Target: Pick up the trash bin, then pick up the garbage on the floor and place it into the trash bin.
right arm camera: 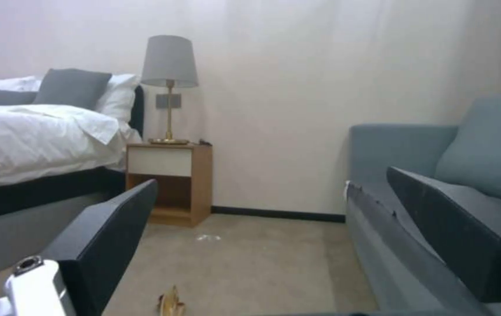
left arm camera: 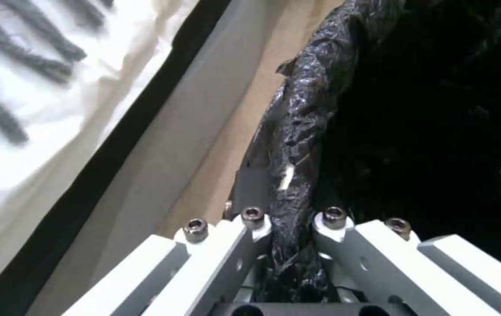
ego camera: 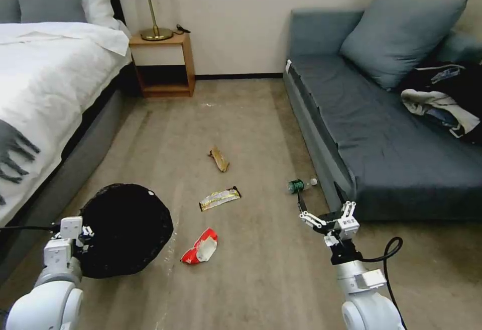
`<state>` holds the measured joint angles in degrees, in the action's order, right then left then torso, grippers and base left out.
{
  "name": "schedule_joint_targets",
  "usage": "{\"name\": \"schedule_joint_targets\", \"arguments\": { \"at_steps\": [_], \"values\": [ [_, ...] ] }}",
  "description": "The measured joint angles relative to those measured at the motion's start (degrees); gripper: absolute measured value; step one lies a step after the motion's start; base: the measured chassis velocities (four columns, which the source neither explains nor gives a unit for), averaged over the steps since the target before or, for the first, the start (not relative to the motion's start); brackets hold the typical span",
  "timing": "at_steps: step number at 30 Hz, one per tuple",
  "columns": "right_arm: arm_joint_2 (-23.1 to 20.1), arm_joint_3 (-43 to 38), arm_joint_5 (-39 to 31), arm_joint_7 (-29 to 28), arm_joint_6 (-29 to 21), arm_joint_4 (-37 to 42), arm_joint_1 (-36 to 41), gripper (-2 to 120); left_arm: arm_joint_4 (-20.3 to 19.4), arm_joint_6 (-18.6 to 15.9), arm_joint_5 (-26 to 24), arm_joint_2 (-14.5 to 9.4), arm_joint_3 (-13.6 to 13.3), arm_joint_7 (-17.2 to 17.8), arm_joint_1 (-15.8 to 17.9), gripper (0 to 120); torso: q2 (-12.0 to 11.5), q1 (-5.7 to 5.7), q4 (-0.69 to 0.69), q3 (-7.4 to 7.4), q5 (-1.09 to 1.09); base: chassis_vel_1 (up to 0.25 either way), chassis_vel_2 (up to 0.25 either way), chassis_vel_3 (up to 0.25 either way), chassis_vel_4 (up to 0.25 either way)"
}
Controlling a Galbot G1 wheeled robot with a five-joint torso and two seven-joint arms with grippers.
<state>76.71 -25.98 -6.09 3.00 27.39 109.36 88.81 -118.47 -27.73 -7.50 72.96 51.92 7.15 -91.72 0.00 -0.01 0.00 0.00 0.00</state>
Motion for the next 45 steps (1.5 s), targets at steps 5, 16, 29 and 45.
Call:
{"name": "schedule_joint_targets", "arguments": {
  "at_steps": [5,16,29,45],
  "values": [
    [0.0,0.0,0.0,0.0,0.0,0.0,0.0,100,0.0,0.1,0.0,-0.1,0.0,0.0,0.0,3,0.0,0.01,0.00,0.00,0.00,-0.123,0.118,0.116,-0.135],
    [0.5,0.4,0.8,-0.4,0.0,0.0,0.0,100,0.5,0.6,0.0,-0.2,0.0,-0.1,0.0,3,0.0,0.00,0.00,0.00,0.00,-0.128,0.128,0.127,-0.120],
    [-18.5,19.6,-8.2,-9.1,-16.7,3.2,-1.8,100,-0.3,1.1,-0.1,-0.3,0.8,-0.1,-0.5,3,0.0,0.01,0.01,0.00,0.00,-0.043,0.037,0.043,-0.047],
    [-21.0,52.6,-35.6,-21.2,-42.9,-5.3,-28.5,100,-2.5,1.4,1.3,1.7,0.8,-0.1,-1.0,3,0.0,0.01,0.00,0.00,0.00,0.000,0.000,0.000,0.000]
  ]
}}
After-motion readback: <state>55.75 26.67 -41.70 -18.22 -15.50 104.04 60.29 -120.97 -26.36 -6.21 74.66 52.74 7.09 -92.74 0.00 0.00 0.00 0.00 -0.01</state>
